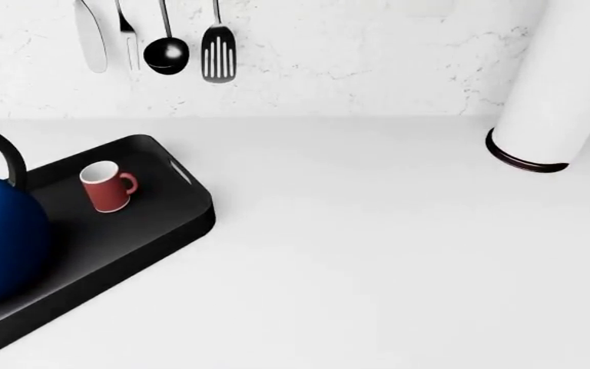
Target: Pick the kettle from the counter and place it on the tray. Then pick the mug from the cabinet and place it on the tray. Then close the cabinet doors.
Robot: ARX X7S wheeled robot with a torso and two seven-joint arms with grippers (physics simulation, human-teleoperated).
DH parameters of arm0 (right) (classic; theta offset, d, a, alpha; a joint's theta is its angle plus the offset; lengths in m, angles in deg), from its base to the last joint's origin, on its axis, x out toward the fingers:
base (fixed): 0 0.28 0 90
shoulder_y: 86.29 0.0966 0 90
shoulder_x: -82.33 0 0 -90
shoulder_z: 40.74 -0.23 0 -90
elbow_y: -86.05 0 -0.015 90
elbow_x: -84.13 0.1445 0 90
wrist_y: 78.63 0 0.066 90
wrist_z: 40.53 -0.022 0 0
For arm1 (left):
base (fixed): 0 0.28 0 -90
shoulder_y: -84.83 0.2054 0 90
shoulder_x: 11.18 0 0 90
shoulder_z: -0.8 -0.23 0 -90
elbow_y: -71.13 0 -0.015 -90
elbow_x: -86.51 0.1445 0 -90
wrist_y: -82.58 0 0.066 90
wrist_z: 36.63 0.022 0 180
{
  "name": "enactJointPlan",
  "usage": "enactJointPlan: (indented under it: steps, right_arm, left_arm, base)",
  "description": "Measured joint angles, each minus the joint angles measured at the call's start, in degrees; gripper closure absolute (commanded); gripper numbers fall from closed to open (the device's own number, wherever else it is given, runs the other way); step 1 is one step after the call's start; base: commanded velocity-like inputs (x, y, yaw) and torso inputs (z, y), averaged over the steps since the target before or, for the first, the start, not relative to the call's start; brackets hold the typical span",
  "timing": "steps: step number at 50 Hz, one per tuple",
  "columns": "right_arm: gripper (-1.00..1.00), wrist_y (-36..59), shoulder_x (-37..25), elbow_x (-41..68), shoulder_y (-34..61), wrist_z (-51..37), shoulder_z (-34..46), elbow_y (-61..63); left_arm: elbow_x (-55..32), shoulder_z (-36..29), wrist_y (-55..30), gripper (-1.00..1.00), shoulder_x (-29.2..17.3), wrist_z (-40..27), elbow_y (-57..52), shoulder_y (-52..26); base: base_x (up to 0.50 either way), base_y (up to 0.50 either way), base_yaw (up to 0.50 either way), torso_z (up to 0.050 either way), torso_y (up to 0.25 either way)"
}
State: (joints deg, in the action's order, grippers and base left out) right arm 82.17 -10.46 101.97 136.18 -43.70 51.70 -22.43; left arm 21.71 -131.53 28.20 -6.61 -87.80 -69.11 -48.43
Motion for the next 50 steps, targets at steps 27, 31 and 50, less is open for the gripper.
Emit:
enactJointPlan:
  steps: [27,31,50]
  right_arm:
    - [-1.0,-17.35,-0.86,14.17,-3.52,-4.48,5.3,-13.19]
    - [-1.0,-18.86,-1.1,14.52,-4.61,-4.7,6.79,-12.27]
    - [-1.0,-33.59,-1.4,11.27,-10.65,-4.43,18.47,-11.55]
  left_arm:
    - [0.09,-0.23,2.83,-1.0,-1.89,0.26,0.88,1.65]
    - [0.38,-0.41,3.24,-1.0,-1.95,0.24,1.05,2.05]
    - [1.75,-1.24,4.73,-1.0,-1.65,0.25,2.04,3.79]
  base:
    - [0.0,0.0,0.0,0.0,0.0]
    - [0.0,0.0,0.0,0.0,0.0]
    - [0.0,0.0,0.0,0.0,0.0]
